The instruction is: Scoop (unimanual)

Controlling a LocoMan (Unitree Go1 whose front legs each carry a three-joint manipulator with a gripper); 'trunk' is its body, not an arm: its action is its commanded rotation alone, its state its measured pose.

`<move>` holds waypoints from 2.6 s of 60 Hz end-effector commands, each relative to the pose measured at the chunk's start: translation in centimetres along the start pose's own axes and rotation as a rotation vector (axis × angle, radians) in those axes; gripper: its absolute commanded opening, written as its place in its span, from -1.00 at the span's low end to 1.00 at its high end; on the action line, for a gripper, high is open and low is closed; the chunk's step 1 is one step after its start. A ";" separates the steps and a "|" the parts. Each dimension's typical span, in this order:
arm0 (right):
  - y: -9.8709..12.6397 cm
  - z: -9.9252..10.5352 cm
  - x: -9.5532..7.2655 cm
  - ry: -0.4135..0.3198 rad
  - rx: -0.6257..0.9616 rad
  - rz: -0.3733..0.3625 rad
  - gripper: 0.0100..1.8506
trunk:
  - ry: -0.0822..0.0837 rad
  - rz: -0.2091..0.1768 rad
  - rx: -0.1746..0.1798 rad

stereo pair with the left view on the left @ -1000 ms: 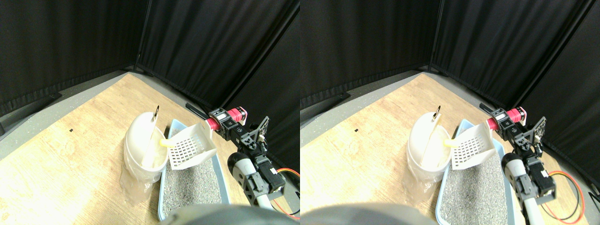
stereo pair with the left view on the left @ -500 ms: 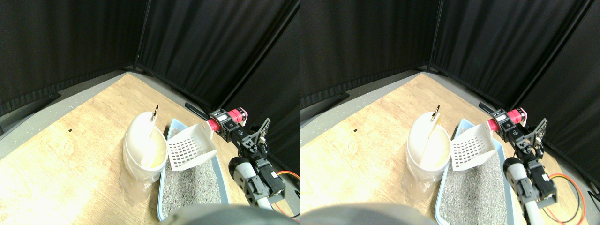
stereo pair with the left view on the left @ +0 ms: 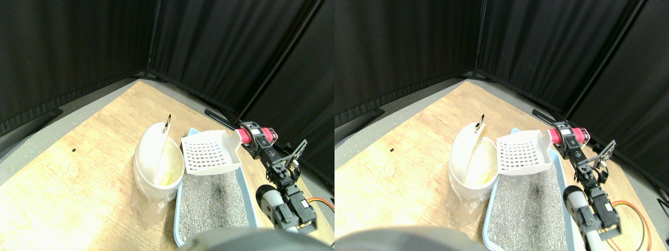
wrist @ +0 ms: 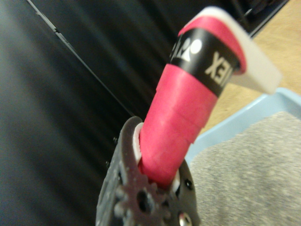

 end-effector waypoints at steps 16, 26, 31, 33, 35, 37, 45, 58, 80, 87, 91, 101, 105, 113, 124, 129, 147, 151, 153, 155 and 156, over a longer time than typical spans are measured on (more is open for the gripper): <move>-5.2 -1.7 -2.6 -0.175 0.296 -0.132 -0.95 | 0.017 -0.071 0.042; -7.7 -3.7 -4.5 -0.170 0.359 -0.197 -0.95 | 0.020 -0.114 0.080; -8.5 -4.6 -5.4 -0.154 0.360 -0.224 -0.95 | 0.022 -0.135 0.097; -8.9 -5.0 -5.9 -0.147 0.363 -0.239 -0.95 | 0.022 -0.141 0.102; -9.2 -5.3 -6.3 -0.142 0.369 -0.250 -0.95 | 0.023 -0.147 0.108; -9.4 -5.5 -6.5 -0.143 0.371 -0.252 -0.95 | 0.024 -0.150 0.111; -10.2 -6.7 -7.4 -0.144 0.382 -0.253 -0.95 | 0.026 -0.166 0.121; -11.2 -8.2 -8.4 -0.094 0.423 -0.293 -0.95 | 0.028 -0.177 0.129; -10.3 -10.6 -8.2 -0.078 0.516 -0.308 -0.95 | 0.034 -0.174 0.127; -10.0 -10.7 -7.9 -0.068 0.541 -0.313 -0.95 | 0.034 -0.173 0.125; -9.9 -10.8 -7.7 -0.061 0.548 -0.332 -0.95 | 0.035 -0.169 0.121; -9.8 -11.7 -7.6 -0.043 0.565 -0.361 -0.95 | 0.036 -0.164 0.117; -9.7 -12.1 -7.5 -0.033 0.566 -0.357 -0.95 | 0.038 -0.164 0.115; -9.7 -12.8 -7.3 -0.004 0.599 -0.378 -0.95 | 0.038 -0.158 0.110; -10.0 -14.1 -7.0 0.034 0.618 -0.389 -0.95 | 0.041 -0.150 0.103; -10.2 -14.7 -6.9 0.094 0.643 -0.400 -0.95 | 0.044 -0.143 0.099; -10.0 -15.3 -6.4 0.193 0.664 -0.375 -0.94 | 0.043 -0.127 0.089; -9.9 -15.3 -6.2 0.216 0.675 -0.374 -0.95 | 0.044 -0.124 0.088; -9.9 -15.3 -6.2 0.217 0.677 -0.375 -0.95 | 0.044 -0.124 0.088; -9.8 -15.2 -6.2 0.254 0.680 -0.410 -0.94 | 0.044 -0.124 0.088; -9.9 -15.2 -6.3 0.277 0.684 -0.417 -0.84 | 0.044 -0.124 0.088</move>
